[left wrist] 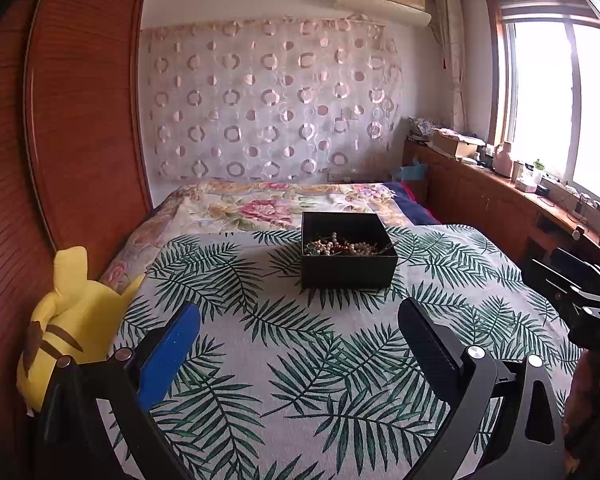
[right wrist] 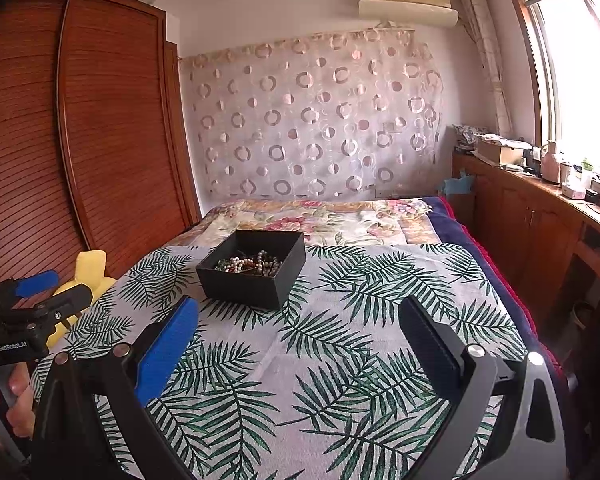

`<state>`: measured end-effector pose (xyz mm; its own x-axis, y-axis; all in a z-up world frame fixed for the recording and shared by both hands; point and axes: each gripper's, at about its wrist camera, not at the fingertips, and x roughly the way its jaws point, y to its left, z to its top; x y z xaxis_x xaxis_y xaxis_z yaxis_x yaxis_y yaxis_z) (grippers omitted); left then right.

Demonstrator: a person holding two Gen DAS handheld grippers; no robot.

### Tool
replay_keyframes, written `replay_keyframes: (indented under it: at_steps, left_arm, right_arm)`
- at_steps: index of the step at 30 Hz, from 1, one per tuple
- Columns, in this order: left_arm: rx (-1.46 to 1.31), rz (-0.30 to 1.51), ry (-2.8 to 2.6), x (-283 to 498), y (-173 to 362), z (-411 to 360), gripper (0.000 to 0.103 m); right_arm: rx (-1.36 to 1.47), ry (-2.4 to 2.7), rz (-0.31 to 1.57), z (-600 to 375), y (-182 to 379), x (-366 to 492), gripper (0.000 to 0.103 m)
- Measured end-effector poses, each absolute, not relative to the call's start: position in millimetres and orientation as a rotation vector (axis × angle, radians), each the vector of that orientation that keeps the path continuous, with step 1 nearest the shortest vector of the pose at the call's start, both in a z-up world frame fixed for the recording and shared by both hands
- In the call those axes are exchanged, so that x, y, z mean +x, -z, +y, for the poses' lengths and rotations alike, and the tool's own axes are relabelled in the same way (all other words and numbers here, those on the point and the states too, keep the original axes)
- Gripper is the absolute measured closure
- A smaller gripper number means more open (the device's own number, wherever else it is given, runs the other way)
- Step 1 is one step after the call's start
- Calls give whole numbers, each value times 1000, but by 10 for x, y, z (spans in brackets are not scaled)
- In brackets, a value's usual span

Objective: Organize jewelry

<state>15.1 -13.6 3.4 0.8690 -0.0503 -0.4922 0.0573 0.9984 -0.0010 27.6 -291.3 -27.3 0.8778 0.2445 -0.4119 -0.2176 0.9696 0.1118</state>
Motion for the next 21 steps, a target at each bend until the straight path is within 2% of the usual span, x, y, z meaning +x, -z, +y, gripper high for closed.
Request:
replay_keyframes:
  at_steps: [21]
  left_arm:
    - [16, 508, 61, 123, -69, -190, 7]
  right_arm:
    - [61, -240, 438, -2917, 266, 276, 2]
